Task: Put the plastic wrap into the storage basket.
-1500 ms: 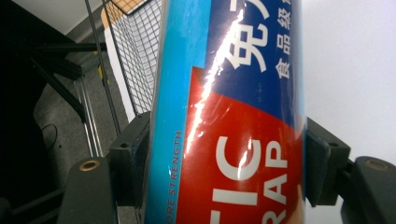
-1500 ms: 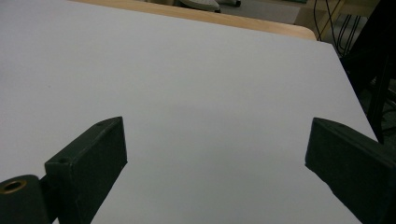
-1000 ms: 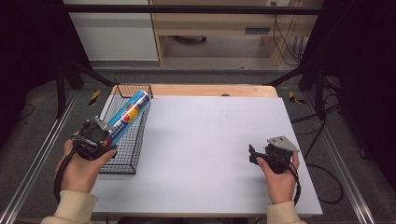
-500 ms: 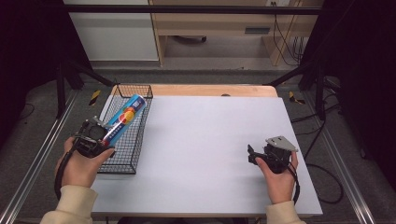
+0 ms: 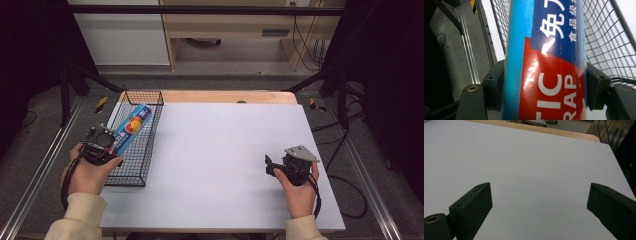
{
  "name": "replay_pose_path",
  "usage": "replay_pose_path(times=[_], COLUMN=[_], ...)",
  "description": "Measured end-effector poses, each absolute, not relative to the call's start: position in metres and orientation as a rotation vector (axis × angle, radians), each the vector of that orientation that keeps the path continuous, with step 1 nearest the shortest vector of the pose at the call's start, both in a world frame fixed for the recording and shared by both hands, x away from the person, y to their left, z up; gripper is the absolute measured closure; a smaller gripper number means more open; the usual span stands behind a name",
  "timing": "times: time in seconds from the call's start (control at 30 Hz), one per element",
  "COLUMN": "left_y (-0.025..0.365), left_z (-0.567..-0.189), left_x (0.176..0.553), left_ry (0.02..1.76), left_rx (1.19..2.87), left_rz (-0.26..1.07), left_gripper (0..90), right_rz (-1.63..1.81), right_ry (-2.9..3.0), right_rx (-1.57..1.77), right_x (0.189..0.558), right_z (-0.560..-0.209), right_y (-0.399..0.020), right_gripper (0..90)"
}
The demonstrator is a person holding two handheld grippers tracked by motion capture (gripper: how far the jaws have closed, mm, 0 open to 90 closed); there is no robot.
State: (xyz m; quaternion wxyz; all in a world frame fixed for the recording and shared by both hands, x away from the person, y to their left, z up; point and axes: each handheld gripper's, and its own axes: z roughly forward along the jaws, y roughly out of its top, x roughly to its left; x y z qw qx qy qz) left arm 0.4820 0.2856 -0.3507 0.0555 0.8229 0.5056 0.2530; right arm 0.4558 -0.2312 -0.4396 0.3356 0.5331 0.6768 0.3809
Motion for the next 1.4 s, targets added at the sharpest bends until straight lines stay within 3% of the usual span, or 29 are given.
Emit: replay_pose_path(times=[0.43,0.53,0.57,1.4], left_y=[0.282,0.275,0.278,0.274], left_z=[-0.353,-0.356,-0.356,-0.371], left_x=[0.49,0.487,0.49,0.499], left_ry=[1.635,1.829,1.763,1.831], left_rx=[2.492,2.366,2.429,2.485], left_rz=[0.722,0.797,0.79,0.723], left_gripper=[31.5,31.5,31.5,31.6], right_rz=[0.999,0.999,0.999,0.995], right_ry=[1.768,1.771,1.771,1.786], right_rx=[1.39,1.39,1.39,1.383], right_x=[0.456,0.456,0.456,0.457], right_z=[-0.44,-0.44,-0.44,-0.44], right_y=[-0.231,-0.231,-0.231,-0.23], right_gripper=[6.5,6.5,6.5,6.9])
